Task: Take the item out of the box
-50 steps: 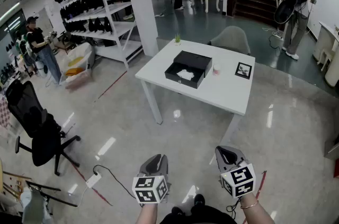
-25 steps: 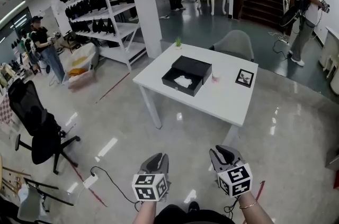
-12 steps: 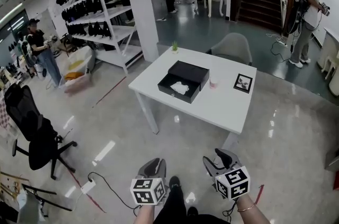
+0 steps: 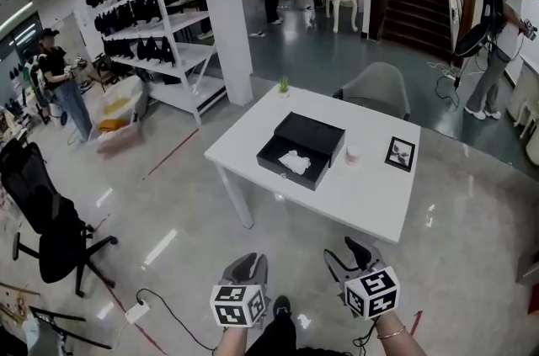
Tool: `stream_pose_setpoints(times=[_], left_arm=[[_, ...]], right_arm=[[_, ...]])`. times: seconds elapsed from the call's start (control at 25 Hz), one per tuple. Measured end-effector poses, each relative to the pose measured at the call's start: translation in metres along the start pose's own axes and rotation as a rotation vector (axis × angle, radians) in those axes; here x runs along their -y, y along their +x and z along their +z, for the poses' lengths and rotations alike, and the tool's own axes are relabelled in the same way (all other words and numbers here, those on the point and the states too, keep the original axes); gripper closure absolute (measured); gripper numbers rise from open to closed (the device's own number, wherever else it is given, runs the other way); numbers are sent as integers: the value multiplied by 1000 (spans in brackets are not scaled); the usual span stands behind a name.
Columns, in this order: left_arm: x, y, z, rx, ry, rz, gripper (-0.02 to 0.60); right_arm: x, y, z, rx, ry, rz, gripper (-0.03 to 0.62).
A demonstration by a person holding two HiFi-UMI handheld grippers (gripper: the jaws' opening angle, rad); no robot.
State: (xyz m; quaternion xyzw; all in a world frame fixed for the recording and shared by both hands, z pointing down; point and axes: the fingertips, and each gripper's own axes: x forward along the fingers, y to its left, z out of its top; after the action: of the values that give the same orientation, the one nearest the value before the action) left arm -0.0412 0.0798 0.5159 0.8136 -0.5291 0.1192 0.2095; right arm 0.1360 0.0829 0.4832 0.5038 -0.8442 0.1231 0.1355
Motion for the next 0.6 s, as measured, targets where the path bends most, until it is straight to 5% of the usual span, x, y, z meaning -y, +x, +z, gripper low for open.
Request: stream_pose_setpoints(times=[0.6], left_arm=[[-97, 107, 84, 19, 5, -37, 512]], right_arm=[[39, 139, 76, 17, -37, -64, 378]])
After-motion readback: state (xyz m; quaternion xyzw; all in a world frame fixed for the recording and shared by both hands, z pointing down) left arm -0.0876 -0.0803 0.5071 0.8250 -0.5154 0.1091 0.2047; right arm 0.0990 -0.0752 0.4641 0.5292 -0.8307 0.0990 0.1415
